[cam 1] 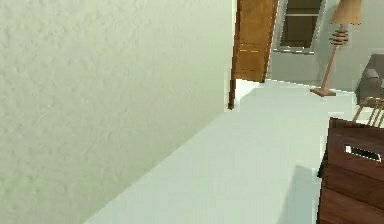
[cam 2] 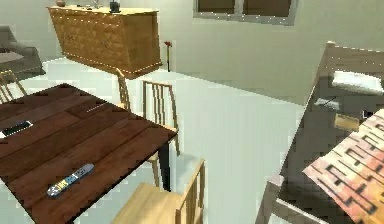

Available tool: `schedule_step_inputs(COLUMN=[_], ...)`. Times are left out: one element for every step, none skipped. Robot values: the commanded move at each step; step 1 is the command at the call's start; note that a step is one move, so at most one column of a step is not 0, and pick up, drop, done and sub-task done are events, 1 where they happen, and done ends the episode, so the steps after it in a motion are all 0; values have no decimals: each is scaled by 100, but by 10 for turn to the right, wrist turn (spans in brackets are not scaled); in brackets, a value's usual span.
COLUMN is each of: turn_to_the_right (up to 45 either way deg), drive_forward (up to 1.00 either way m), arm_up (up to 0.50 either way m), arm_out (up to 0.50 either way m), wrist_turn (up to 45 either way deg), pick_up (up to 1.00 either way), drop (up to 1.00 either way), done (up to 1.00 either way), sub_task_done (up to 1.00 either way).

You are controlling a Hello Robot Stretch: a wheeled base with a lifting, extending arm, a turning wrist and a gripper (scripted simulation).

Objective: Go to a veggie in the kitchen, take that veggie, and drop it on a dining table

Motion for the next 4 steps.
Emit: schedule_step_inputs(turn_to_the_right=[0, 270, 0, 0], drive_forward=[50, 0, 100, 100], arm_up=[0, 0, 0, 0], arm_out=[0, 0, 0, 0], wrist_turn=[0, 0, 0, 0], pick_up=[0, 0, 0, 0], drop=[0, 0, 0, 0], done=[0, 0, 0, 0], sub_task_done=[0, 0, 0, 0])
